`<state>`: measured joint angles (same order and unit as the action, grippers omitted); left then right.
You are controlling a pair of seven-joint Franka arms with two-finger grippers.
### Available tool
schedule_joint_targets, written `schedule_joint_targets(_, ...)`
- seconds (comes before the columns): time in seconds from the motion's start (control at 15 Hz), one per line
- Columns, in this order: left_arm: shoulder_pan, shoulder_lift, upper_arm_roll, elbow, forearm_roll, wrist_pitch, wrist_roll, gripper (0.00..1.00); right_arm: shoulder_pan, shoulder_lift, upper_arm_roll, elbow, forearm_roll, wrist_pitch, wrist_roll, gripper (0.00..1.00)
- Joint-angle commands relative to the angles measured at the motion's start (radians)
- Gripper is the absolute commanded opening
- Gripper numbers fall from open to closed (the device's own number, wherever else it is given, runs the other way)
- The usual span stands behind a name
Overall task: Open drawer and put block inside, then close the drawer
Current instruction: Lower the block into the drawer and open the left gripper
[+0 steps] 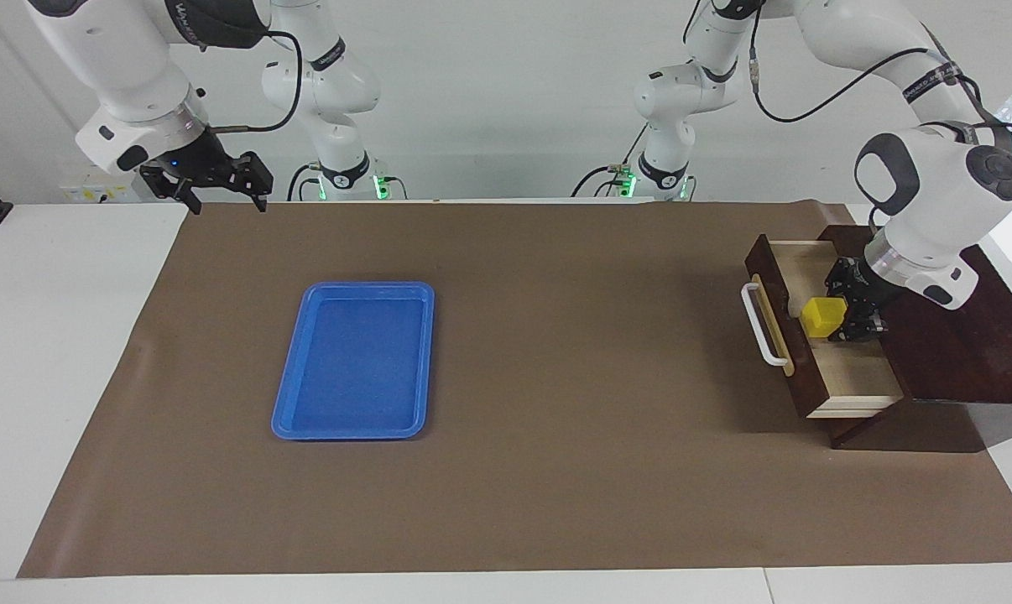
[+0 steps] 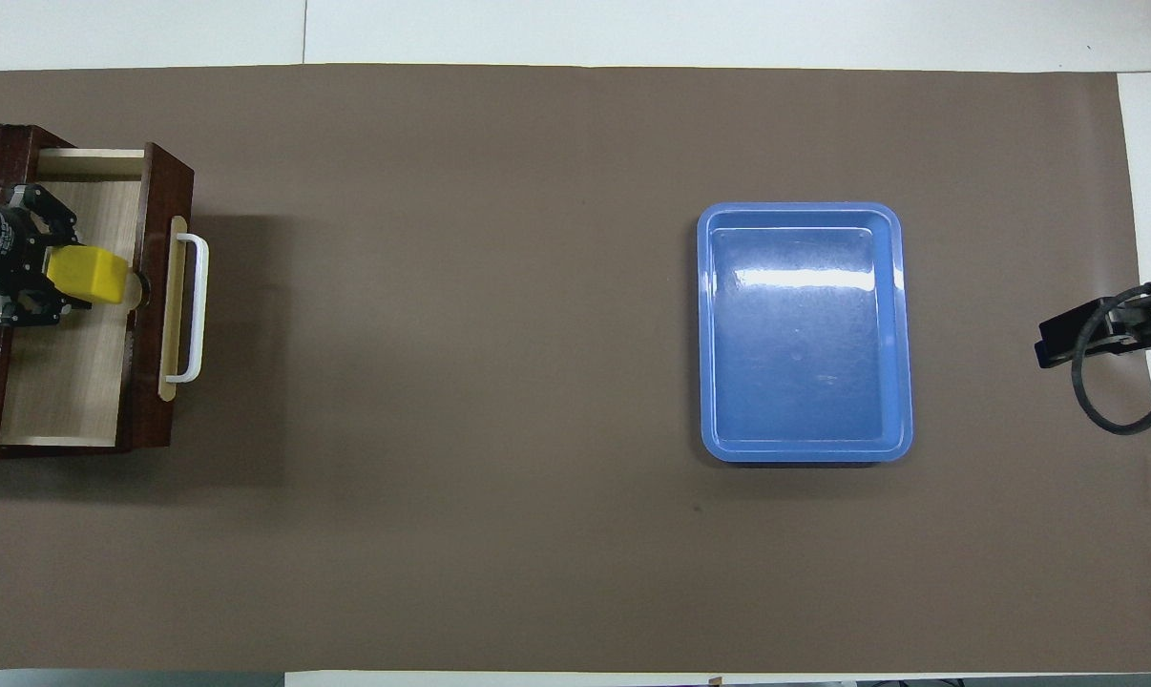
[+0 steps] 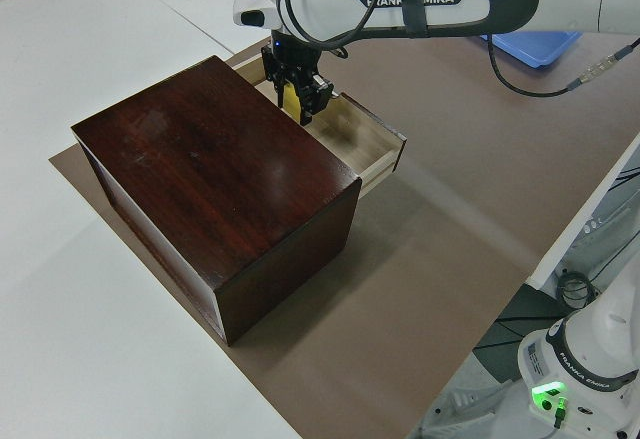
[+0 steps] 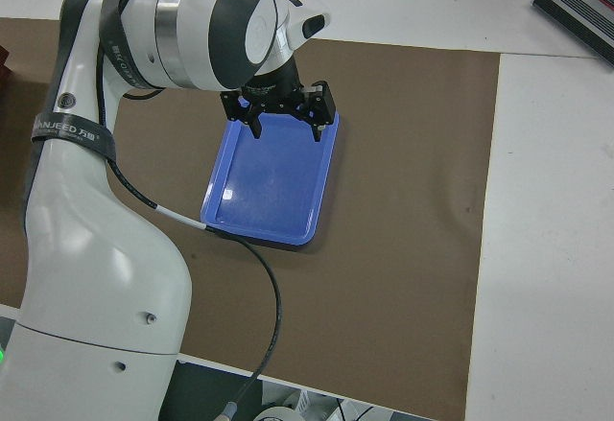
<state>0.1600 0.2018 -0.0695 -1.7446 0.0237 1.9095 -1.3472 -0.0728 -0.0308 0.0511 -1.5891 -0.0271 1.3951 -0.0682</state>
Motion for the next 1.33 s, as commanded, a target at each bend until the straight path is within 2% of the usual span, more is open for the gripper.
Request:
schedule_joint_targets(0.0, 0.009, -0.041, -0.006, -0.055, -0.005, 0.026, 0.033, 0.00, -0.025, 0.017, 0.019, 0.037, -0.005, 0.002, -0.001, 1.00)
schedule_joint_targets(1.07, 0.010, -0.096, -0.001, -0.197, -0.028, 0.143, 0.043, 0.00, -0.022, 0.000, 0.018, 0.032, -0.016, -0.008, -0.010, 1.00)
schedule_joint_targets(1.13, 0.010, -0.099, -0.001, -0.200, -0.028, 0.143, 0.043, 0.02, -0.022, 0.000, 0.018, 0.034, -0.016, -0.007, -0.010, 1.00)
schedule_joint_targets(1.2, 0.012, -0.099, -0.001, -0.204, -0.028, 0.143, 0.043, 0.12, -0.022, 0.000, 0.018, 0.032, -0.016, -0.007, -0.009, 1.00)
schedule_joint_targets(1.27, 0.012, -0.101, -0.001, -0.207, -0.028, 0.143, 0.043, 0.18, -0.022, 0.000, 0.018, 0.032, -0.016, -0.008, -0.009, 1.00)
